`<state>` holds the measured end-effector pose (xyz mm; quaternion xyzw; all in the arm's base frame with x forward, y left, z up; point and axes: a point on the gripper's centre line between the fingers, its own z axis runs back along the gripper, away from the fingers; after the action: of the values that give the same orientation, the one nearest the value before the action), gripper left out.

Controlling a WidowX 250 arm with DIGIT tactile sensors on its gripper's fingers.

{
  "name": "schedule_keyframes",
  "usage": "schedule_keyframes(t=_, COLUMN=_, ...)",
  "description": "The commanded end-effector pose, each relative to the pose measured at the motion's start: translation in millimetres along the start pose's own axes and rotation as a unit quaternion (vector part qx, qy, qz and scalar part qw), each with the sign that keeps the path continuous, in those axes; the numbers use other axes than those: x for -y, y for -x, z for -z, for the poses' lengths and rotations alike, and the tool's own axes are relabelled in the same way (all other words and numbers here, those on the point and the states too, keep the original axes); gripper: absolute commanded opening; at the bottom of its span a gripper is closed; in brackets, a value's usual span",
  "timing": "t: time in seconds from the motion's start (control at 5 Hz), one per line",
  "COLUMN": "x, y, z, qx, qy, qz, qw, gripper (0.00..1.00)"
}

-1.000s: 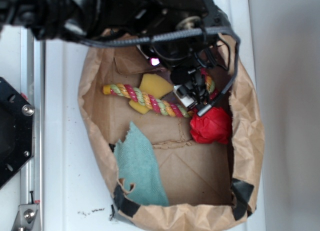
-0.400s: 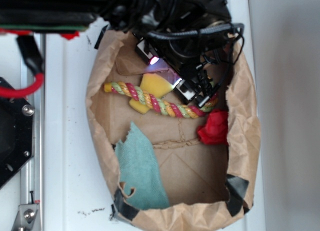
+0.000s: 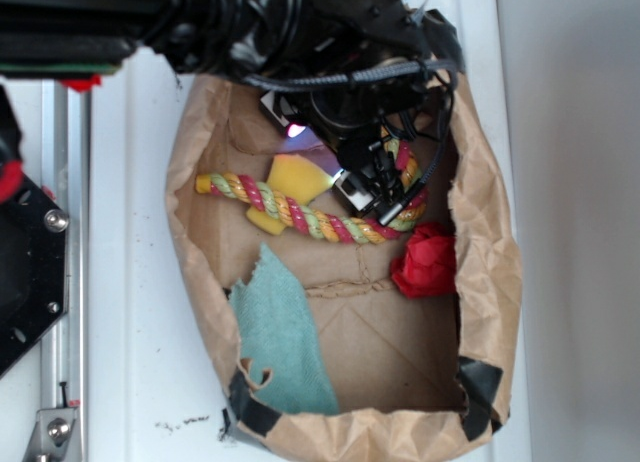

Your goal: Grab the green sponge.

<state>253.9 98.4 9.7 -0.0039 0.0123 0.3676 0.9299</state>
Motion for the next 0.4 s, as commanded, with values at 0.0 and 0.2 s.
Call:
schedule_keyframes(t=0.0, x=-1.0, y=18.8, z=-3.1, qx=-0.026, qy=0.027, qz=-0.001, qw=0.999, gripper=1.0)
schedule_keyframes(t=0.2, x=4.7, y=23.8, z=-3.4, qx=-0.033, qy=0.029, qz=-0.009, qw=0.999, gripper=1.0)
